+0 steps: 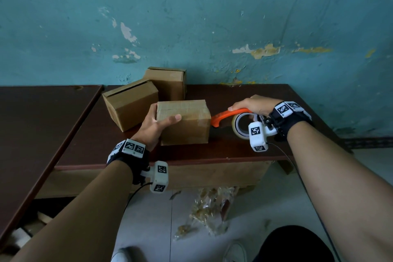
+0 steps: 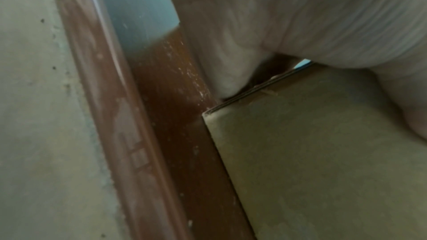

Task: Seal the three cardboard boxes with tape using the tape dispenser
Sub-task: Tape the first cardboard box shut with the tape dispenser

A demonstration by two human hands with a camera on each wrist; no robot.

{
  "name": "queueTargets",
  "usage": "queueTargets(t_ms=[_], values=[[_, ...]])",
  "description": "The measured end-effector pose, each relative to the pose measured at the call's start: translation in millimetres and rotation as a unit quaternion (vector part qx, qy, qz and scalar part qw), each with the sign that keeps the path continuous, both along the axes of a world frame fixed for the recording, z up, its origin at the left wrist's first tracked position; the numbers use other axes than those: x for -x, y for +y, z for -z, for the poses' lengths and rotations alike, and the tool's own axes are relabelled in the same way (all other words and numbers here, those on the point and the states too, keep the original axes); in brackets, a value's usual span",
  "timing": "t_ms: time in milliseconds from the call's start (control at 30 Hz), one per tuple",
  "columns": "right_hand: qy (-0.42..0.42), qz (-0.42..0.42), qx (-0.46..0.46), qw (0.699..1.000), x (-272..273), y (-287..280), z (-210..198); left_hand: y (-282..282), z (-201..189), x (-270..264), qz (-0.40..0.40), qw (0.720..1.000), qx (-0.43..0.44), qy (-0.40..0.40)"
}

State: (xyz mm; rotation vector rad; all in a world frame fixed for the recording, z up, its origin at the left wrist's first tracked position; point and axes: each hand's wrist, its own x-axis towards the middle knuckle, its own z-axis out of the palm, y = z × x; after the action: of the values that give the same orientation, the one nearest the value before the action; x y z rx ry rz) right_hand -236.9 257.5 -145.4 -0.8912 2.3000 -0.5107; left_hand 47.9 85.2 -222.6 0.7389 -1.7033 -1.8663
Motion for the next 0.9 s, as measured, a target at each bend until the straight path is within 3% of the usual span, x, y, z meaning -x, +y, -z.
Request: queueTargets(t_ms=[267, 400, 533, 700, 900], values=[[-0.026, -0.04, -0.025, 0.999, -10, 2, 7, -1, 2, 0, -0.004, 1.0, 0.002, -0.004], [0.021, -0.012, -0.006, 1.0, 8, 17, -11, 2, 1, 1, -0.003, 1.0, -0.003, 0.004], [0.029, 0.081, 0.105, 0.991, 28, 33, -13, 0, 2, 1, -0.006, 1.0, -0.004, 0.007], [0.089, 0.125, 0.234, 0.96, 22, 32, 21, -2, 4, 1, -0.003, 1.0, 0.004, 0.011], [0.207, 0.089, 0.193, 0.955, -1, 25, 53, -3, 6, 1, -0.005, 1.0, 0.008, 0.012]])
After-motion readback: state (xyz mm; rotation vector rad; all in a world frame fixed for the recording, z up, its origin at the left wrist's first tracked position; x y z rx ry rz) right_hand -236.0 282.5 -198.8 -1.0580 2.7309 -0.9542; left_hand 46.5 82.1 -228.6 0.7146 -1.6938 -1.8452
